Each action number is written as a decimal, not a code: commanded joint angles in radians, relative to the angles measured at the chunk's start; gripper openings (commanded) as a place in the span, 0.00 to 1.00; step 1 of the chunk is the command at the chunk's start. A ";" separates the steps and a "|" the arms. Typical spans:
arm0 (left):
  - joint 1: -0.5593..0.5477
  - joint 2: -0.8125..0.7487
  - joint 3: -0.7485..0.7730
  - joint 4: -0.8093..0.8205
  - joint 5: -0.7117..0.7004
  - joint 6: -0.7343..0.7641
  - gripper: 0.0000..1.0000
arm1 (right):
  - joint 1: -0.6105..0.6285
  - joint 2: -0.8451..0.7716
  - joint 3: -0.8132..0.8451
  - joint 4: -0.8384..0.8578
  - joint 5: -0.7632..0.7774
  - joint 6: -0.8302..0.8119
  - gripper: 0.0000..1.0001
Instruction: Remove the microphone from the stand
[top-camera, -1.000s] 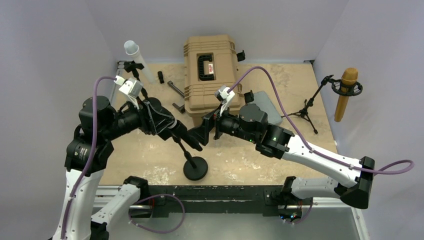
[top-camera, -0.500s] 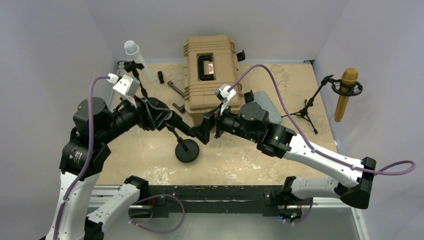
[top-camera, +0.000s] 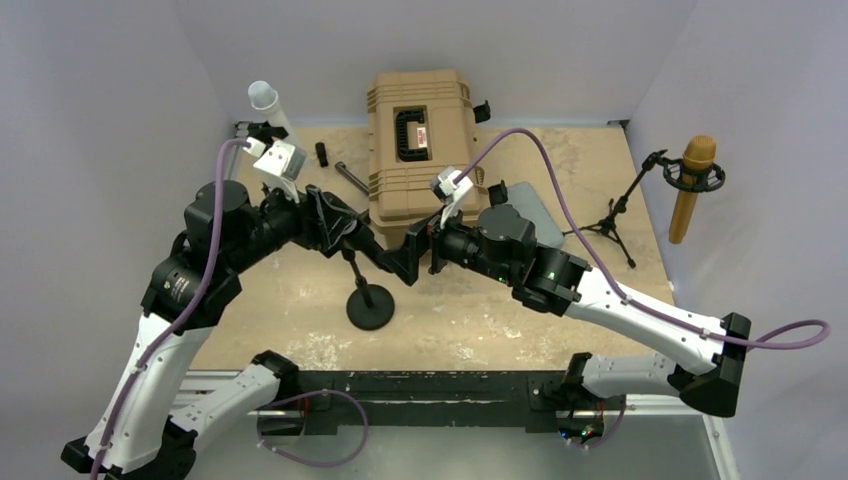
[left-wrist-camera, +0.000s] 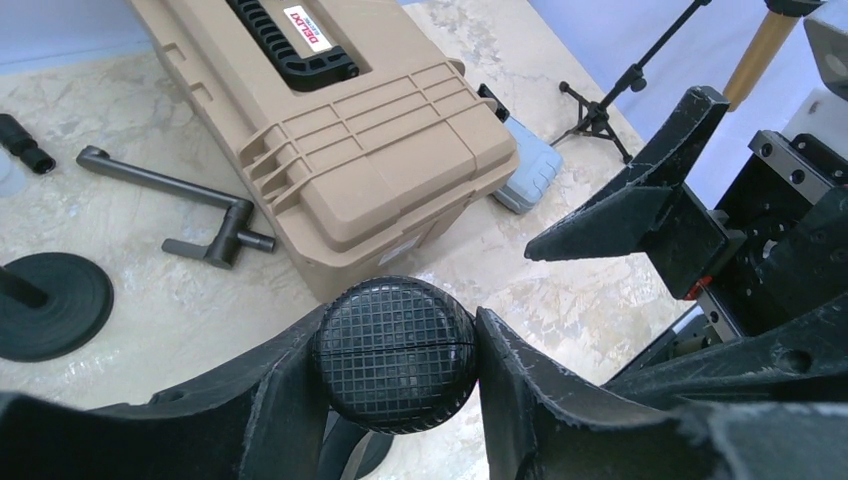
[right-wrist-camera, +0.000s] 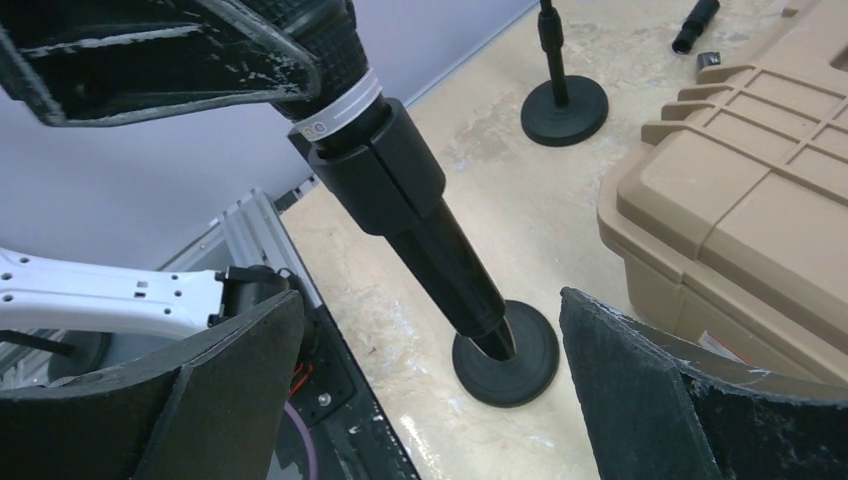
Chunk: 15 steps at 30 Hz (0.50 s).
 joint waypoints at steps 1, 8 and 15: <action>-0.002 0.001 0.005 -0.011 -0.005 -0.068 0.56 | 0.006 0.015 0.068 -0.031 0.042 -0.039 0.98; -0.002 -0.041 0.013 -0.030 0.017 -0.066 0.97 | 0.071 0.059 0.201 -0.145 0.101 -0.081 0.97; -0.002 -0.118 0.043 -0.099 -0.087 -0.046 1.00 | 0.172 0.162 0.397 -0.287 0.282 -0.073 0.95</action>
